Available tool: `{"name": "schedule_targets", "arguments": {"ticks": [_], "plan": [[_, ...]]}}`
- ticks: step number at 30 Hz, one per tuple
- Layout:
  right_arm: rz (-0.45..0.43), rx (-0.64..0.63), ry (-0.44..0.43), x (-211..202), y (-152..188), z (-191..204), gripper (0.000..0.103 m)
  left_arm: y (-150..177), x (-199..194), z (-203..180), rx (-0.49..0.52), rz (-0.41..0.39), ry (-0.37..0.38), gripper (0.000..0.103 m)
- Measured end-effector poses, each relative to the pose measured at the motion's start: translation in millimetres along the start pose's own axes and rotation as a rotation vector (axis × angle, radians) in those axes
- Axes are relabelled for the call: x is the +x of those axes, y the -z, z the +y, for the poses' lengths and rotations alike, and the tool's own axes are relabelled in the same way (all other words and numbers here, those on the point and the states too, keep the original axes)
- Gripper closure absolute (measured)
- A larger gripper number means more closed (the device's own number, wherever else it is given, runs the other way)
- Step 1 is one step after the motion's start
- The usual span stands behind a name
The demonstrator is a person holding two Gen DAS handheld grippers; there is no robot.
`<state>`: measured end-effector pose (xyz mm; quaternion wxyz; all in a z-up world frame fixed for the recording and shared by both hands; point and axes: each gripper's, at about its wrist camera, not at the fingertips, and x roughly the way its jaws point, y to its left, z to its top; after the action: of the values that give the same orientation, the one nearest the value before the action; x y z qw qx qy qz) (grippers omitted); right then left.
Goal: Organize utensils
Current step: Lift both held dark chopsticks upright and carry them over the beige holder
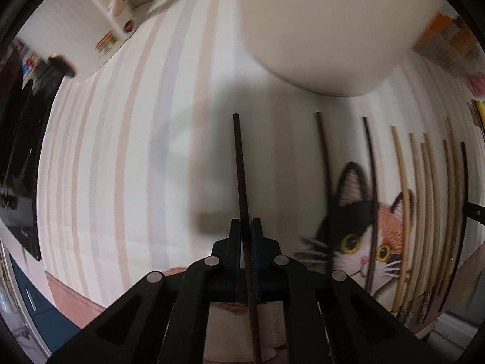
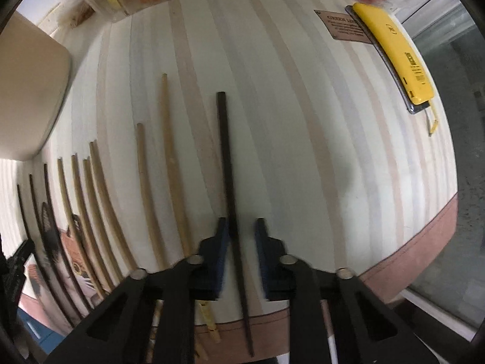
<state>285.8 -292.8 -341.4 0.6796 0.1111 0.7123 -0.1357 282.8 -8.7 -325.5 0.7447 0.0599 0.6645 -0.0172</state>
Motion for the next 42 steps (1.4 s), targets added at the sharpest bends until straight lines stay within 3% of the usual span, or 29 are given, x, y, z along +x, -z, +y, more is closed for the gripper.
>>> {"name": "schedule_targets", "arguments": {"ticks": [7, 18, 26, 34, 42], "plan": [[0.014, -0.086, -0.050, -4.4, -12.4, 20.8, 0.097, 11.3, -3.3, 28.9, -0.068, 0.040, 0.002, 0.099], [0.068, -0.206, -0.024, -1.7, -39.0, 38.8, 0.096, -20.3, 1.8, 41.8, -0.103, 0.071, -0.038, 0.099], [0.057, -0.183, -0.025, 18.2, -36.6, 53.4, 0.096, -33.0, 4.9, 36.6, -0.124, 0.069, -0.064, 0.100], [-0.088, -0.092, -0.099, -24.6, -33.1, 19.8, 0.097, -18.2, -57.7, 31.6, -0.131, -0.097, -0.093, 0.100], [-0.273, -0.075, -0.167, -84.4, -17.2, 21.1, 0.097, -2.9, -122.7, 17.7, -0.125, -0.260, -0.090, 0.100]]}}
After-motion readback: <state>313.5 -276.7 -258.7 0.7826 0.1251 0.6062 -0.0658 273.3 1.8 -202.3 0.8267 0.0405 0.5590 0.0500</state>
